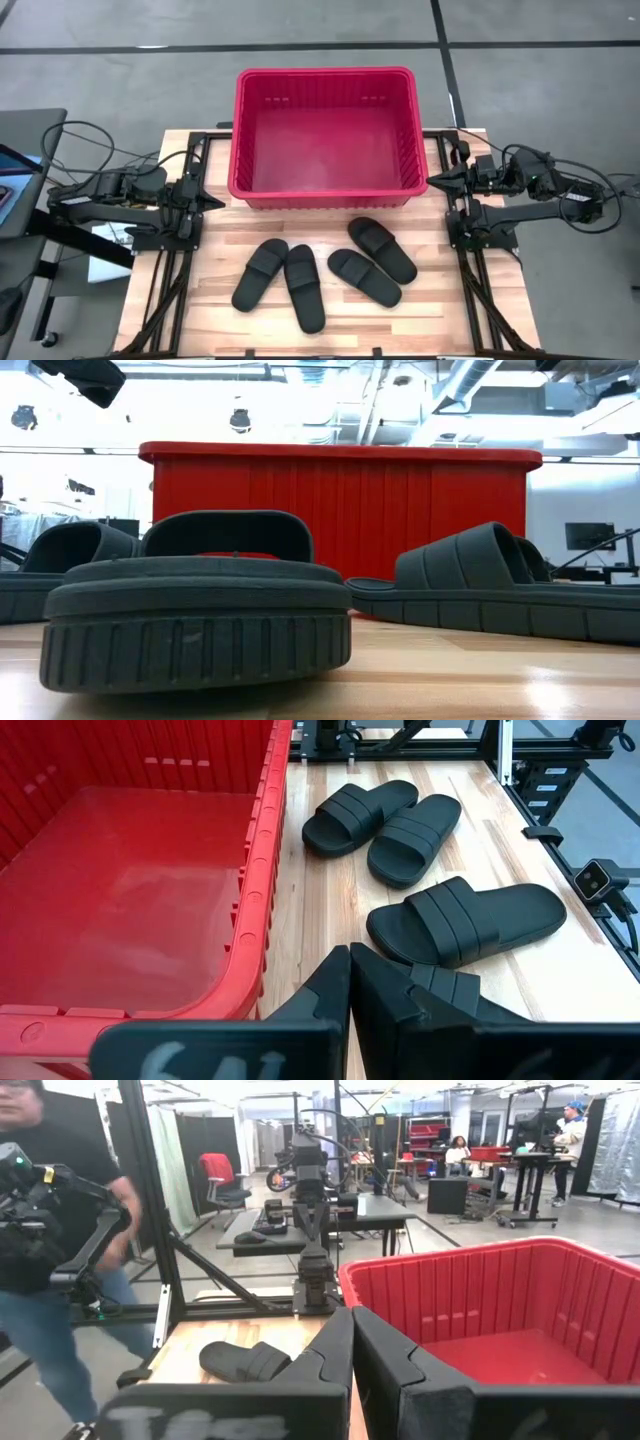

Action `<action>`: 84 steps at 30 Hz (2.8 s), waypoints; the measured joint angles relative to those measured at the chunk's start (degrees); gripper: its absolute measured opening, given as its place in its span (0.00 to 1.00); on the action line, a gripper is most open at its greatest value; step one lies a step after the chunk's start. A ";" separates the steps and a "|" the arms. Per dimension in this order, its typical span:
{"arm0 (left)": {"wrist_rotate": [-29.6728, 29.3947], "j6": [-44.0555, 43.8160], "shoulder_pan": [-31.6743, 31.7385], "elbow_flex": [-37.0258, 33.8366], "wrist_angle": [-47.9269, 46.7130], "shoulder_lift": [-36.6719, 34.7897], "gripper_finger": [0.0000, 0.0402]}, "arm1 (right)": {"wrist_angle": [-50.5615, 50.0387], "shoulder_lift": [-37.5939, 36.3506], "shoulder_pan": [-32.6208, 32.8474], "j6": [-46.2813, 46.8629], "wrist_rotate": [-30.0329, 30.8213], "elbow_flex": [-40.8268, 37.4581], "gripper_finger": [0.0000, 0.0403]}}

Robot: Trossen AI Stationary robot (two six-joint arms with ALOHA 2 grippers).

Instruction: Pick and place slides into bin

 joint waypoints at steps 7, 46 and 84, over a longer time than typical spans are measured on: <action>0.00 0.00 -0.01 0.00 0.00 0.00 0.00 | 0.01 0.00 0.00 0.01 0.00 -0.01 0.00; -16.50 2.55 0.03 -1.11 18.11 0.00 0.00 | 0.02 0.00 0.01 0.01 0.00 0.01 0.00; 24.71 -20.19 -2.28 3.86 42.52 14.02 0.00 | 0.00 0.01 -0.01 0.02 0.00 0.01 0.00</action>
